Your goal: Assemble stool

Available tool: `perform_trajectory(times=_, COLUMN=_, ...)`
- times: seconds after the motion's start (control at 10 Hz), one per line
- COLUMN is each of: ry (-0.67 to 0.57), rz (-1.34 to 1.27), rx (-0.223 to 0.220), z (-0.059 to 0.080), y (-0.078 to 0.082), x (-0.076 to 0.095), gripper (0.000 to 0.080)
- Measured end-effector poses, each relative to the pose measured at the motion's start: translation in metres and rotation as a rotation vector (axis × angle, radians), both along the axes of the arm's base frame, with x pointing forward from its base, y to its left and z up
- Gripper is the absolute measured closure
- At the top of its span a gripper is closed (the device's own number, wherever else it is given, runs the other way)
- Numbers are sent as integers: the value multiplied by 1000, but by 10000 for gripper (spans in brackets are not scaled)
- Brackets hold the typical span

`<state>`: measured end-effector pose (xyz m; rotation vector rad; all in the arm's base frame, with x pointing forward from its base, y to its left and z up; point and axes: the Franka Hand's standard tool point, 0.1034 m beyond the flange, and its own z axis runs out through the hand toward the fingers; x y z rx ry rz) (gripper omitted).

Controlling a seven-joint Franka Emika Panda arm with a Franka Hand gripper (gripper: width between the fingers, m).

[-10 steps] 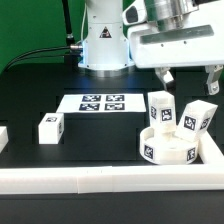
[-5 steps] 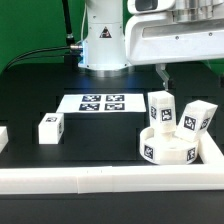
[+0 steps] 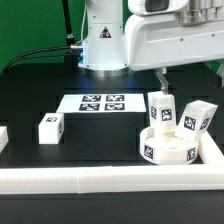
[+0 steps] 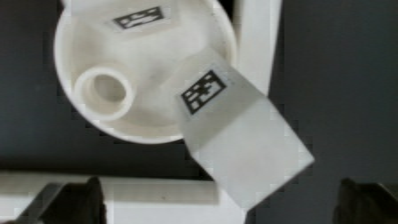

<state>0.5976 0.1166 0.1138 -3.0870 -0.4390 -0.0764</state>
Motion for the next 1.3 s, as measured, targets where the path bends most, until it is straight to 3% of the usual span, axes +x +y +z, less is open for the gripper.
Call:
perform_trajectory(times=0.3, ry=4, rz=172, rx=-31, z=-8, y=-2, x=0, gripper=151)
perform_trajectory(times=0.7, ry=8, rz=198, rx=-33, z=-10, y=-5, x=0, gripper=151)
perform_trajectory(times=0.9, ry=-2, rz=204, rx=-32, z=-19, y=5, x=-3, gripper=151)
perform_trajectory(times=1.3, ry=7, rz=190, rx=-38, z=-33, y=5, x=-6, gripper=163)
